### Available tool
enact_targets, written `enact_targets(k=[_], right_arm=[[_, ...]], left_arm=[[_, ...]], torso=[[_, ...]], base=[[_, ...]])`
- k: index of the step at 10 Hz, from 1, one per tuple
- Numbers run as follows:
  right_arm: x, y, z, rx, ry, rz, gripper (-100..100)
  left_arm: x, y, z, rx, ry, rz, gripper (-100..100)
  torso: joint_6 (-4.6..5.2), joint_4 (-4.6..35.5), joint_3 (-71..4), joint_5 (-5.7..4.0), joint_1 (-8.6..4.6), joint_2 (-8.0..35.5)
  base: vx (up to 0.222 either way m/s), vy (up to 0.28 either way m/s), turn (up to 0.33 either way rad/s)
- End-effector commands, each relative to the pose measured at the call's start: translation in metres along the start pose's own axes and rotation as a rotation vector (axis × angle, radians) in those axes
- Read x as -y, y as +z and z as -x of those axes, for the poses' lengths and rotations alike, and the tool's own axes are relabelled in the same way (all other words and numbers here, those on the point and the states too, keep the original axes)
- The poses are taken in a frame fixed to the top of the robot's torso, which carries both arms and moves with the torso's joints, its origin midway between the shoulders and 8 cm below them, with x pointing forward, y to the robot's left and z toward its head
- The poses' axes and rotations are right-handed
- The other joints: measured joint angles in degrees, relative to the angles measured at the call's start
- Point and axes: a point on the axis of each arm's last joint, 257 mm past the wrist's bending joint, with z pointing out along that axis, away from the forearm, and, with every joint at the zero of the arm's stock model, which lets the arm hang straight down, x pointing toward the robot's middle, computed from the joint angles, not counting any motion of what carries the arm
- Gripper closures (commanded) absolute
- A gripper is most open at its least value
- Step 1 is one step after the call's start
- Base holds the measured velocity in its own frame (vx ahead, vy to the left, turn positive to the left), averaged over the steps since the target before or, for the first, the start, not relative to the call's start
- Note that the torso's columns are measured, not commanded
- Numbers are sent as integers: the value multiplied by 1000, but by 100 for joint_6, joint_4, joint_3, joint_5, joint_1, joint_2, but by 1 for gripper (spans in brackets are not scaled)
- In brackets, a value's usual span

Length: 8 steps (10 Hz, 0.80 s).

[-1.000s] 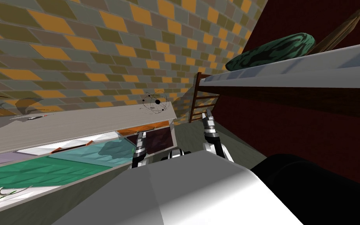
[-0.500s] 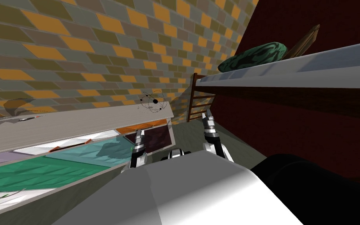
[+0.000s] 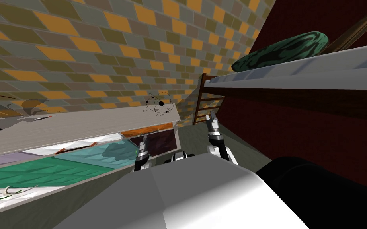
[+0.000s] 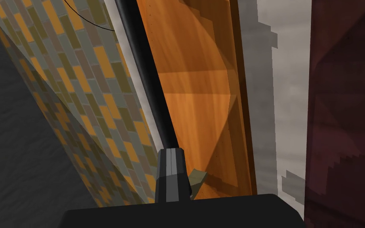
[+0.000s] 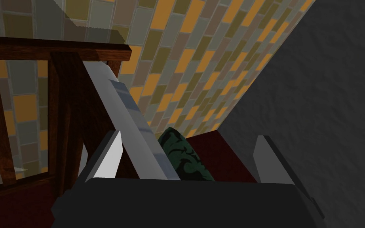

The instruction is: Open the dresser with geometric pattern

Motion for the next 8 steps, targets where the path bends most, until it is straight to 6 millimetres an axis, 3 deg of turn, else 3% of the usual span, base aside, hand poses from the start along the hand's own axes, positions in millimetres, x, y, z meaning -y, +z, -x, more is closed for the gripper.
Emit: enact_targets(k=[1,6,8], right_arm=[[0,0,0,0,0,0,0],[0,0,0,0,0,0,0],[0,0,0,0,0,0,0]], left_arm=[[13,-18,-16,-27,-13,-10,100],[29,-42,-31,-45,-26,-15,100],[49,-57,-44,-56,-37,-34,100]], torso=[[6,-1,5,4,3,7],[-1,-8,-5,8,13,-9],[-2,-8,-5,7,11,-9]], base=[[89,41,75],[67,23,61],[98,30,112]])
